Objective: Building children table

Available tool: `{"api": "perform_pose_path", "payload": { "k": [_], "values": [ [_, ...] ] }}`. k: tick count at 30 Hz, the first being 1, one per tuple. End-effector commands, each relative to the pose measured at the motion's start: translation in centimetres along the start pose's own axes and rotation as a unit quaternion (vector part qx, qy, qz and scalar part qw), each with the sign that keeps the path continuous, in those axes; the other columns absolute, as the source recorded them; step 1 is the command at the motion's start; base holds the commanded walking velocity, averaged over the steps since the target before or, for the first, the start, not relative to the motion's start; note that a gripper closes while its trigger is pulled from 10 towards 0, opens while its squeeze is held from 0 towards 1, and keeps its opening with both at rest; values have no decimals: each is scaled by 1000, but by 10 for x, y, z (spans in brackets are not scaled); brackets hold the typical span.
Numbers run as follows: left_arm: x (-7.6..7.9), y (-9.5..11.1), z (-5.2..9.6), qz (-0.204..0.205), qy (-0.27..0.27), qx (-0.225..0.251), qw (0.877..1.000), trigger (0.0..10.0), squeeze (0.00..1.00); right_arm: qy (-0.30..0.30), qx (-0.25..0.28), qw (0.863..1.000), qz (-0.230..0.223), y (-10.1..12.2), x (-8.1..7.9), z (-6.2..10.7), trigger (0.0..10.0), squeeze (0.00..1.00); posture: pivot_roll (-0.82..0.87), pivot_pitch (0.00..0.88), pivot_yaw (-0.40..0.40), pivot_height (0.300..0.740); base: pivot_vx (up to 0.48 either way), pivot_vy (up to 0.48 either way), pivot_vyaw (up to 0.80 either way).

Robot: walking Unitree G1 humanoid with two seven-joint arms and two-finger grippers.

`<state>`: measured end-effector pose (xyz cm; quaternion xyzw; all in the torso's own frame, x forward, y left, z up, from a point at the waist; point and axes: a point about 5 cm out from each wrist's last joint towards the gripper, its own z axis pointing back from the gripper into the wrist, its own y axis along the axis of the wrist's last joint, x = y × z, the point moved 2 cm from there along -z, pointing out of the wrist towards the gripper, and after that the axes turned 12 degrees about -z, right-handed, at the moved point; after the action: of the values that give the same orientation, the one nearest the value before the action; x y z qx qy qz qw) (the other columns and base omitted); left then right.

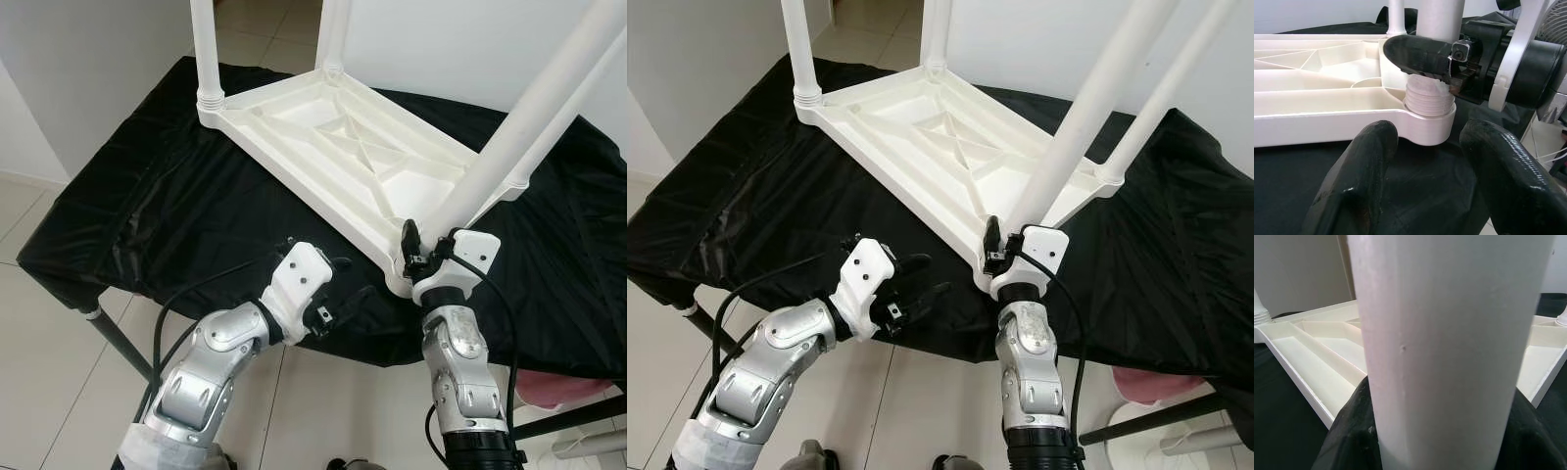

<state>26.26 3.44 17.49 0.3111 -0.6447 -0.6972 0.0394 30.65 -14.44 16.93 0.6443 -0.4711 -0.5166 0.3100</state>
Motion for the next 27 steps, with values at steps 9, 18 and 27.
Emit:
{"api": "perform_pose_path", "payload": {
  "k": [9,18,27],
  "values": [
    [-5,-3,0,-2,30,-13,999,10000,0,0,17,1000,-21,8,-8,2,10000,635,8,117,-79,740,0,0,0],
    [-6,-3,-1,-4,33,-13,999,10000,0,45,3,999,10,9,-4,5,10000,1000,4,117,-81,740,0,0,0],
    [-9,-3,-1,-6,36,-12,999,10000,0,178,-62,981,39,7,9,-1,10000,0,2,111,-75,740,0,0,0]
  ]
}}
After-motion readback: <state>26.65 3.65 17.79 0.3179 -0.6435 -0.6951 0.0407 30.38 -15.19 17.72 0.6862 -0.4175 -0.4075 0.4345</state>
